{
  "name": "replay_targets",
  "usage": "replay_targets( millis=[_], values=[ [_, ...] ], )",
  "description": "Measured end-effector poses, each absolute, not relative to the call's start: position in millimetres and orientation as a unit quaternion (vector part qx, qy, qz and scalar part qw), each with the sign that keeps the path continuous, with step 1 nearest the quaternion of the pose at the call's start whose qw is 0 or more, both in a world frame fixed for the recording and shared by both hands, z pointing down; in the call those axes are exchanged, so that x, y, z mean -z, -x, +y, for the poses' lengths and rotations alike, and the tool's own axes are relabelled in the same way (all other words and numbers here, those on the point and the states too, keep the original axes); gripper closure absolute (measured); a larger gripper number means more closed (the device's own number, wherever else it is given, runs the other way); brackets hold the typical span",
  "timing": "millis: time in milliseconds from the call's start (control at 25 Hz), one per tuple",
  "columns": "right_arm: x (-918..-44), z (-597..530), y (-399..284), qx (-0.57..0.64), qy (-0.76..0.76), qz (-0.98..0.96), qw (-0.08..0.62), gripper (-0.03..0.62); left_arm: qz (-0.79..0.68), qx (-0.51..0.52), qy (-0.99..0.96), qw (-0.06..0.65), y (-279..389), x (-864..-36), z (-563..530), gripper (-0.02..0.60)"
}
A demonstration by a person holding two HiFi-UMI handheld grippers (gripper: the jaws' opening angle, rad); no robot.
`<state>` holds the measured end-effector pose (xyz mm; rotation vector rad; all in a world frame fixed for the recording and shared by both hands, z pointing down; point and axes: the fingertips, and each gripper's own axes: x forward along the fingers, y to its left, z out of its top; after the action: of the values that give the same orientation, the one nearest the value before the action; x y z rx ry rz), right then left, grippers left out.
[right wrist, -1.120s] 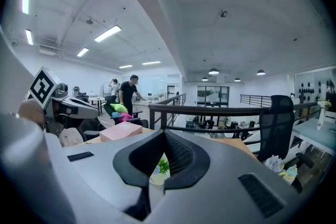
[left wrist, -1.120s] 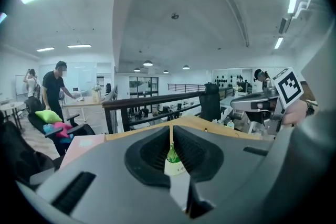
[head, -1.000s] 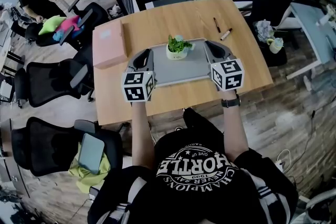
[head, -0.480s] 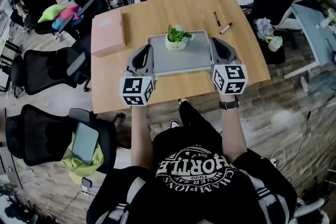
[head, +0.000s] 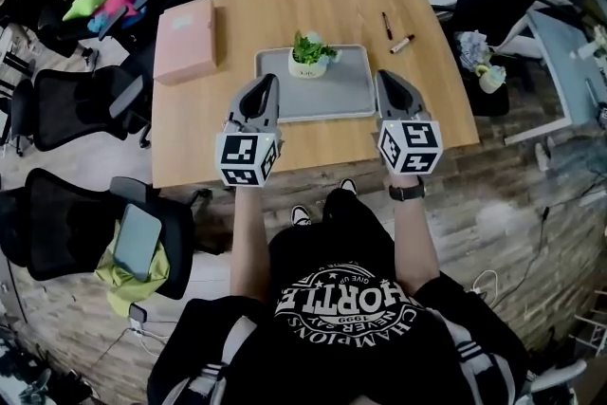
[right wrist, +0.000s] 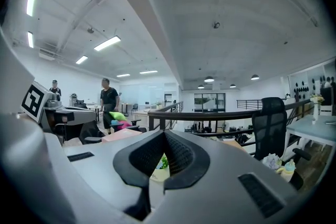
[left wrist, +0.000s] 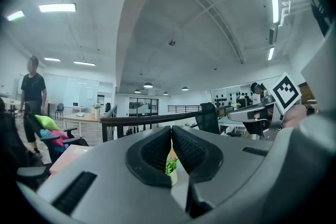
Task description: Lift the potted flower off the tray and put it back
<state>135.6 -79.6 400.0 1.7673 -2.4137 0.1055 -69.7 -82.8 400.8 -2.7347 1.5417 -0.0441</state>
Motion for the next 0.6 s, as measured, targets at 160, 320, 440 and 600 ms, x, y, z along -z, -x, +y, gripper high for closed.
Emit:
replay_targets(
  millis=[160, 320, 440, 600],
  values=[
    [-391.5, -108.7, -135.6, -0.031, -0.566, -0.822, 0.06, 0.576, 0.508, 0.021, 0.861, 0.009, 61.6, -392.6, -101.1, 0.554],
    [-385.8, -131.0, -140.6, -0.024, -0.533, -0.844, 0.056, 0.576, 0.532, 0.026, 0.846, 0.006, 45.5, -387.0, -123.0, 0.554],
    [-391.5, -149.3, -149.7, -0.027, -0.504, -0.861, 0.058, 0.576, 0.537, 0.052, 0.842, -0.013, 17.7, -403.1, -141.2, 0.554],
    [-419.0, -168.2, -167.6, -0.034, -0.457, -0.886, 0.073, 0.576, 0.466, 0.192, 0.854, -0.132, -51.6, -500.2, -152.7, 0.554]
  ],
)
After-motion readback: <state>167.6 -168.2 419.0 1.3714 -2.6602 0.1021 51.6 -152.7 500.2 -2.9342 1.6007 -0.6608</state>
